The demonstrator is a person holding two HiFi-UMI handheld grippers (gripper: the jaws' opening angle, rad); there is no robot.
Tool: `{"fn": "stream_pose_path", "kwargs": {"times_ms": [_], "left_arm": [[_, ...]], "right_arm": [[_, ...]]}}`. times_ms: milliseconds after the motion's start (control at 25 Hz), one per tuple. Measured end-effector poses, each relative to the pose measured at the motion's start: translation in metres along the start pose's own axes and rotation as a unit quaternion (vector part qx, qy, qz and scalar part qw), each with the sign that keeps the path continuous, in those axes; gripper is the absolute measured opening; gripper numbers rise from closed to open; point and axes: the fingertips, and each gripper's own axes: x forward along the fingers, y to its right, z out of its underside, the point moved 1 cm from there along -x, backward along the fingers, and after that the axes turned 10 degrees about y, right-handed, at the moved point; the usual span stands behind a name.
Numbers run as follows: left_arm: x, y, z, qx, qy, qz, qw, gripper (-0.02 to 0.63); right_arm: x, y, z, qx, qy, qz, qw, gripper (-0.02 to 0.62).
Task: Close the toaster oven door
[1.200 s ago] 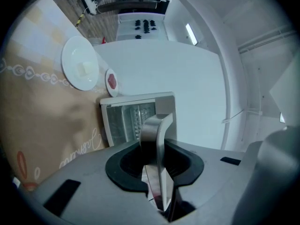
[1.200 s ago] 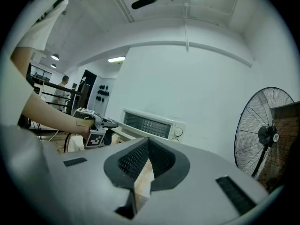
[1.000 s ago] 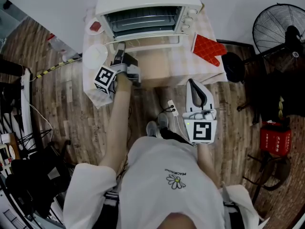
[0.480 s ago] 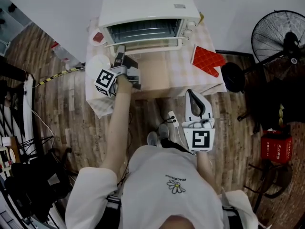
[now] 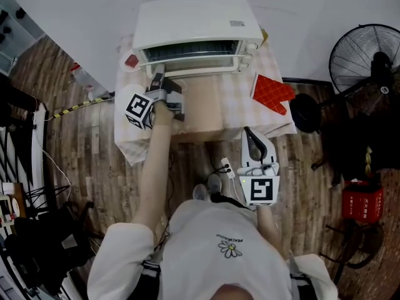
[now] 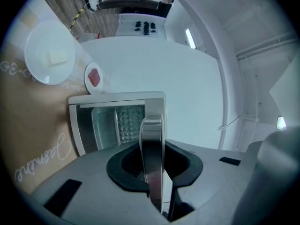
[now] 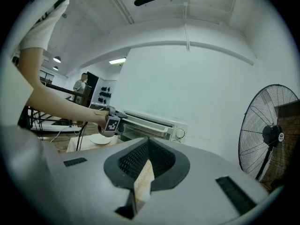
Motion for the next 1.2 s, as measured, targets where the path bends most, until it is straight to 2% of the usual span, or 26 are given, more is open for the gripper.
{"fn": "stream_pose_path", "kwargs": {"times_ms": [320,560,880,1200], "left_arm": [[0.020,0.002,-0.001,-0.019,0.003,-0.014,0.9997,0.075],[0.021,0.004,-0.003,-0.017,0.005,-0.021,0.9996,0.075],[0.022,0.004,-0.002,-0.011,-0.002,-0.030,0.9995,0.075],[0.020,0.005,-0.003,-0.009,-0.002,-0.031,0.9995,0.075]], "right_arm": [[0.002,0.006,0.005,-0.006,-0.005,0.002,1.000,0.009],[-0.004,0.008,0.007,0.014,-0.006,0.016,1.000,0.009],[-0.003,0.008,0.001,-0.002,0.005,0.005,1.000,0.009],[-0.007,0.012,-0.001,0.005,0.005,0.010,1.000,0.009]]}}
